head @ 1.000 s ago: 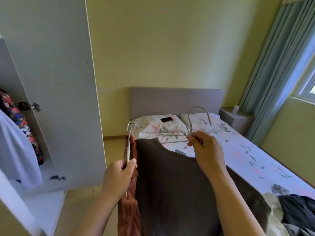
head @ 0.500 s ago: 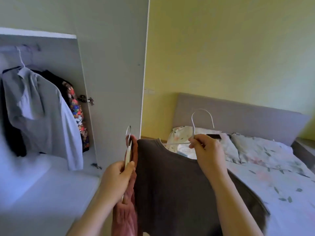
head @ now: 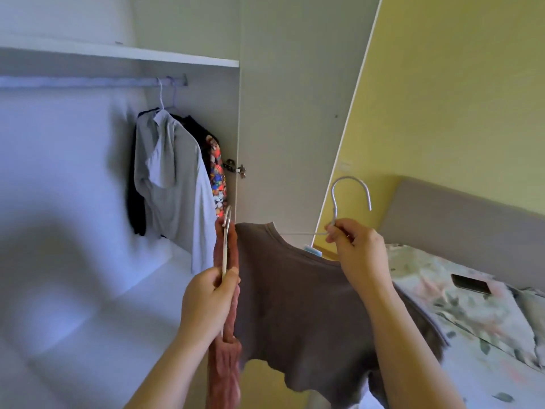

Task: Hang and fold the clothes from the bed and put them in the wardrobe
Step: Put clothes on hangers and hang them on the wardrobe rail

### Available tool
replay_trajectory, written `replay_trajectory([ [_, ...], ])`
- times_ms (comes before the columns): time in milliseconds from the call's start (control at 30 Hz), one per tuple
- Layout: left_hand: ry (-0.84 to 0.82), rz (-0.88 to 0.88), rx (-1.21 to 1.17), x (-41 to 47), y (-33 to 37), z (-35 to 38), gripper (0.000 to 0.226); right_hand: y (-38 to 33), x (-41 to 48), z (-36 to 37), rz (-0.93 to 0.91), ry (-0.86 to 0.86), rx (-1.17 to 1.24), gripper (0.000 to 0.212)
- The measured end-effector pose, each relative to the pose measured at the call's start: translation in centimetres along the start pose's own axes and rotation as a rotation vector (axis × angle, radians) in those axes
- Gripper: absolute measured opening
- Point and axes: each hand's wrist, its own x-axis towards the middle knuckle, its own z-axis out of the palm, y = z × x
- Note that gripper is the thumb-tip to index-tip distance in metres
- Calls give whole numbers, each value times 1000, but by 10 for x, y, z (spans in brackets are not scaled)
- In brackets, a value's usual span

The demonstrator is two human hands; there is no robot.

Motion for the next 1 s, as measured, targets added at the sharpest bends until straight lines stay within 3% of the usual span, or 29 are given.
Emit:
replay_trajectory([
  [233,115,-80,38,30,-12,-9,37,7,41,36,-63,-91,17,19],
  [367,165,-136,67,63,-24,-7,32,9,84,73,-125,-224,79,21],
  [600,317,-184,151,111,-36,-14,42,10,156,136,-200,-382,199,21],
  [900,478,-308,256,131,-64,-54,45,-15,191,212,-327,-593,305,34],
  [1000,534,-350,281,137,-74,-71,43,-26,196,239,-345,-649,331,29],
])
